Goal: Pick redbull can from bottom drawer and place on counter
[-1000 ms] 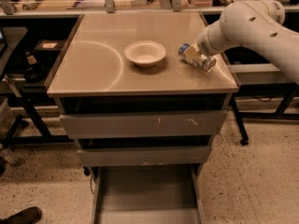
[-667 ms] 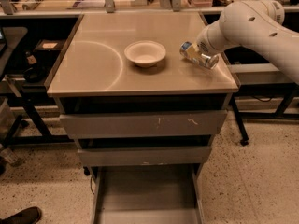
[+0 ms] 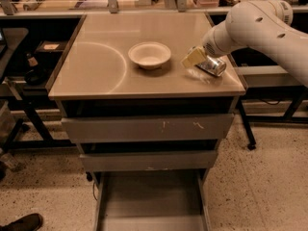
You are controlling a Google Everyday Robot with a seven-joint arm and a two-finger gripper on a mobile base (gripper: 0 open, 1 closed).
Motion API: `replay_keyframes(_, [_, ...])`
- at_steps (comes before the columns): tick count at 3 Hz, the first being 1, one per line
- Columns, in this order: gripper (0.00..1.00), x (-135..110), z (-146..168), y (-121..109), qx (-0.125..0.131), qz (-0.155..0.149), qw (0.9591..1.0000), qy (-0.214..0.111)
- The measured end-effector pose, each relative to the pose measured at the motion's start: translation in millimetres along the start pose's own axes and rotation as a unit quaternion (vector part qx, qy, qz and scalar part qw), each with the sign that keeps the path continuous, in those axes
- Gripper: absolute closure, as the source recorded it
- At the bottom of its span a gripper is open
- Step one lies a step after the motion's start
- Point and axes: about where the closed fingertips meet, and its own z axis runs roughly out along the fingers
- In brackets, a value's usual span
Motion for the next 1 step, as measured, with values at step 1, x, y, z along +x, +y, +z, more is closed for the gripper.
replay_keyframes(1, [0.0,0.0,0.0,0.0,0.0,0.0,1.0,0.0])
